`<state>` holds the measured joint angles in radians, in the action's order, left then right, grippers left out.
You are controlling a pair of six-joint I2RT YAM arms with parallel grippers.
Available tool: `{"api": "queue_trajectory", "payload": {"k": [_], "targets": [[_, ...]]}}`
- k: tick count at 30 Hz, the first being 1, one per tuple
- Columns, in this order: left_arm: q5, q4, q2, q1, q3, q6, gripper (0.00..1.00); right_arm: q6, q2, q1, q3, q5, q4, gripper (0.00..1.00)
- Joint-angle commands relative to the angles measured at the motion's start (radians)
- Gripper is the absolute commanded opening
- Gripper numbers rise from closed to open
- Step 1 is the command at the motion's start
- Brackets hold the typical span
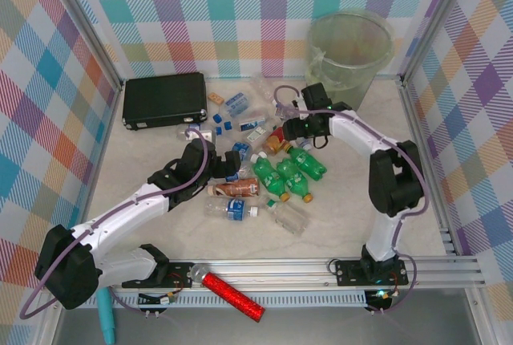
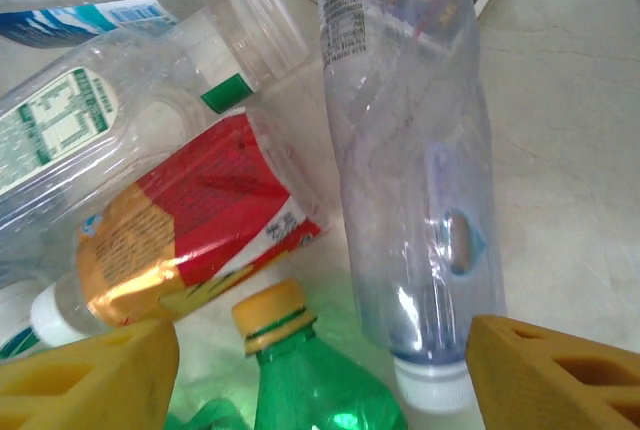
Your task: Put the plastic bottles in the bin
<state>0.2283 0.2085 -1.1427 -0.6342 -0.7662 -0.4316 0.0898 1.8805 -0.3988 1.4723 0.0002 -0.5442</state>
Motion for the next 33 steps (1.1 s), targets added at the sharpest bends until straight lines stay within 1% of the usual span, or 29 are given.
{"api": "queue_trajectory", "payload": {"k": [1, 3, 7, 10, 24, 30, 33], "targets": [[-0.008, 0.002, 0.033, -0.01, -0.013, 0.028, 0.99, -0.063, 0.071, 0.004, 0.096, -0.002, -0.084, 0.75], [-0.006, 0.005, 0.04, -0.01, -0.016, 0.03, 1.0, -0.079, 0.12, 0.011, 0.157, -0.013, -0.12, 0.72], [0.002, 0.025, 0.047, -0.01, -0.027, 0.034, 1.0, -0.091, 0.202, 0.025, 0.254, -0.03, -0.168, 0.71], [0.009, 0.044, 0.05, -0.01, -0.039, 0.036, 1.0, -0.093, 0.246, 0.031, 0.298, -0.015, -0.188, 0.71], [0.017, 0.05, 0.051, -0.01, -0.034, 0.033, 0.99, -0.127, 0.341, 0.042, 0.353, 0.042, -0.196, 0.67], [0.009, 0.053, 0.054, -0.01, -0.034, 0.036, 1.0, -0.144, 0.368, 0.037, 0.378, 0.063, -0.196, 0.72], [0.014, 0.056, 0.062, -0.009, -0.032, 0.036, 1.0, -0.159, 0.375, 0.031, 0.383, 0.07, -0.186, 0.72]]}}
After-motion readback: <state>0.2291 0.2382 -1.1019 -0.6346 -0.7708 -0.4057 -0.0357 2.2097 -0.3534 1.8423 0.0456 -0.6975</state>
